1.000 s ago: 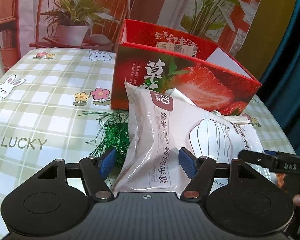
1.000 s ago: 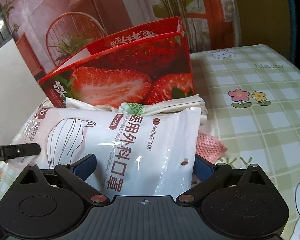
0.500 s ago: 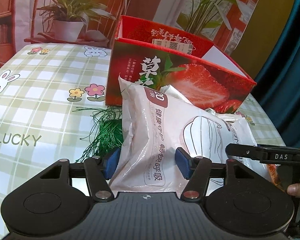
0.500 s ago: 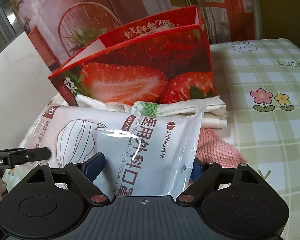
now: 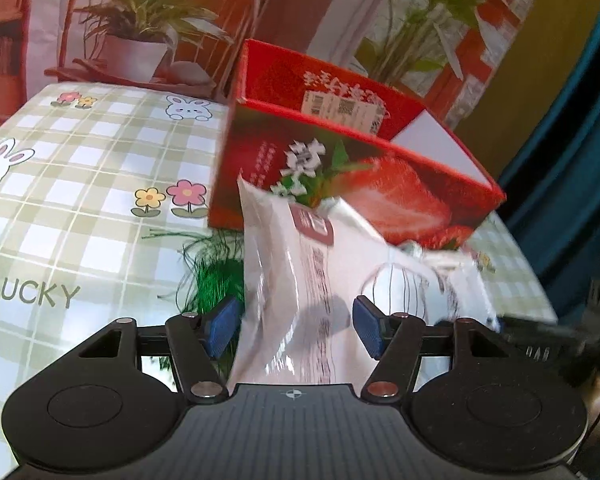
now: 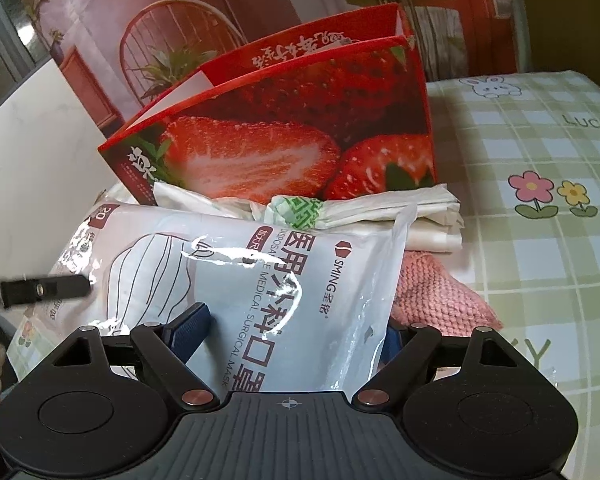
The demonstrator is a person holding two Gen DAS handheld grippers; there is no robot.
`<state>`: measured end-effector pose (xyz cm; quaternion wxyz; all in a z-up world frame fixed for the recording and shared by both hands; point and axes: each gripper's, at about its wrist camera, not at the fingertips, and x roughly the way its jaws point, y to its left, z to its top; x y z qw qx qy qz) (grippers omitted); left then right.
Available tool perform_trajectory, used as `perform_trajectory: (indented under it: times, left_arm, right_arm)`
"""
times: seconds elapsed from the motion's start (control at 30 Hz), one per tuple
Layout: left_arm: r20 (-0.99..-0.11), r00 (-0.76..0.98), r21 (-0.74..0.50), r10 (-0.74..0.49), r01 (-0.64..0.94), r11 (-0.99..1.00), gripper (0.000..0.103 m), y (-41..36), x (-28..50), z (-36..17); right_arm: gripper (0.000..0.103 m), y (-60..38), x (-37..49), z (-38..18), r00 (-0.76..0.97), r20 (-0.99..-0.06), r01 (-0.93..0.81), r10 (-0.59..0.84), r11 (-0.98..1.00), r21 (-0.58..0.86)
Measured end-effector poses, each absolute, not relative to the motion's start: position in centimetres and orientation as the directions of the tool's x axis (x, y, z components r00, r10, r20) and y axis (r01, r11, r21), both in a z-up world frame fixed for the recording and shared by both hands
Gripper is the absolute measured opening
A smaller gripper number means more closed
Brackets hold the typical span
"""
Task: Organize soft objects
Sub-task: 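Lift the white mask bag with the right tool over the red box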
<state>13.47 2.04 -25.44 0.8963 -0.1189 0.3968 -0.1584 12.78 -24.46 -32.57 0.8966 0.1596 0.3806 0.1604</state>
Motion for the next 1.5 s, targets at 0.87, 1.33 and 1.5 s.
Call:
perform_trajectory:
  times: [0.87, 1.33, 1.5]
  left_arm:
    - [-0.604, 0.671, -0.29, -0.43, 0.317, 0.903, 0.064, 2.0, 15.8, -22.3]
    - [-0.505, 0.749, -0.262, -0.43, 0.342, 0.903, 0.063, 1.9, 14.0, -18.9]
    - [-0.436, 0.791, -0.24, -0.429, 0.357, 0.903, 0.064, 0.7, 15.1, -15.8]
  right_arm:
    - [0.053, -25.7, 11.6, -29.4, 0.72, -0.557, -0.213, 0.415, 0.895, 0.391]
    - [0.035, -26.1, 10.0, -23.4, 0.817, -0.433, -0.275, 0.38, 0.918, 0.287]
    - [0.035, -26.7, 10.6, -19.5, 0.858, -0.368, -0.293, 0.358, 0.93, 0.223]
